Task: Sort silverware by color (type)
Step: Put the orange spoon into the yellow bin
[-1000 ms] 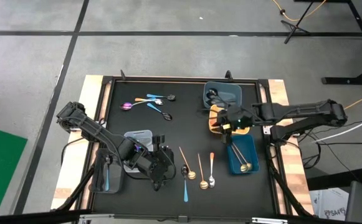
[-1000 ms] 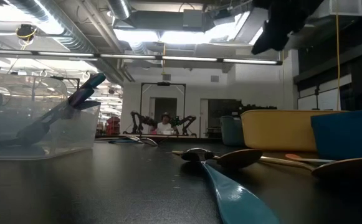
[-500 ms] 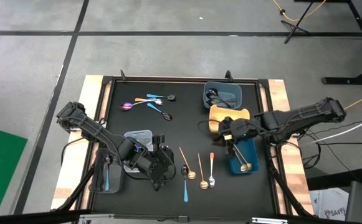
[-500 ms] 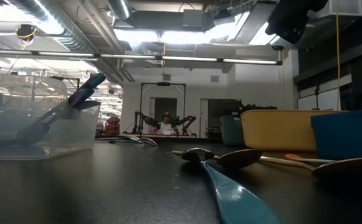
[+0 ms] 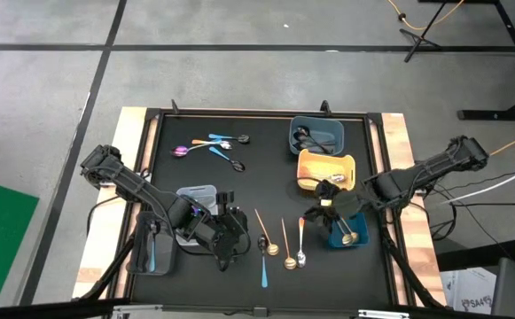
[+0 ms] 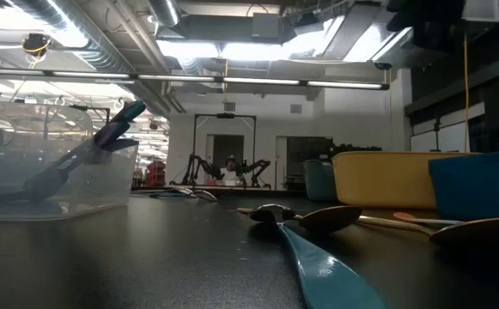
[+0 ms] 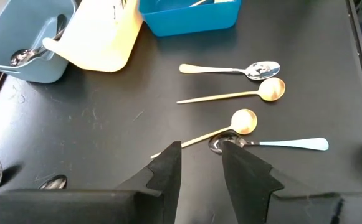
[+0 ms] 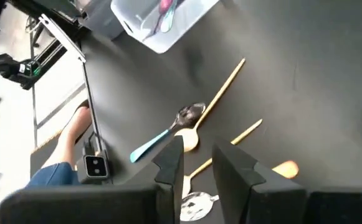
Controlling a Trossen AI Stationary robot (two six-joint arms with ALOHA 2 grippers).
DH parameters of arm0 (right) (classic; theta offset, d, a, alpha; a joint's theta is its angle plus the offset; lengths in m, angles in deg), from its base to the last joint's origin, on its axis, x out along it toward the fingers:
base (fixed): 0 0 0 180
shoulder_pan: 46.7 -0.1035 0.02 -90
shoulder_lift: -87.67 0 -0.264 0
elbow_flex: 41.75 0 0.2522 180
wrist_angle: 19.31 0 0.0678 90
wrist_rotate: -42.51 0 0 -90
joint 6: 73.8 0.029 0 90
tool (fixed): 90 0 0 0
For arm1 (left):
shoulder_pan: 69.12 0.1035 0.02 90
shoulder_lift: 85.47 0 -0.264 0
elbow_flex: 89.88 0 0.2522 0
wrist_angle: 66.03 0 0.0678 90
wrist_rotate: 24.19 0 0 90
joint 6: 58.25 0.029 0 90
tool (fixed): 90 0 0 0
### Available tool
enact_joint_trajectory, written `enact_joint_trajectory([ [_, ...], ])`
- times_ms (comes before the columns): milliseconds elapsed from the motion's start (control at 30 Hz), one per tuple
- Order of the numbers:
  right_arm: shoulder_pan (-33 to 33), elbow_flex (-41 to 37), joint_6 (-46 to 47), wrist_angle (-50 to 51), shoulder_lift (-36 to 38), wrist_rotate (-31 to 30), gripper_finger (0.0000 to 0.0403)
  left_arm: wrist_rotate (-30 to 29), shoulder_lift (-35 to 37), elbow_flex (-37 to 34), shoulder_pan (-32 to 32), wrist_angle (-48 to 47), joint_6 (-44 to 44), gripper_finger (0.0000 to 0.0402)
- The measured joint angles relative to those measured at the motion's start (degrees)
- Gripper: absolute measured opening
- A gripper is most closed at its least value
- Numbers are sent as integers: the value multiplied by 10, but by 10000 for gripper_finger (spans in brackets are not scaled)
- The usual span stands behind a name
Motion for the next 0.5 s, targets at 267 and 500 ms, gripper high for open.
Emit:
enact_joint_trajectory([
  [267, -59, 0, 135, 48, -54, -32, 72, -1, 0, 0, 0, 0, 0, 110],
  [500, -76, 0, 199, 59, -121, -27, 72, -1, 0, 0, 0, 0, 0, 110],
])
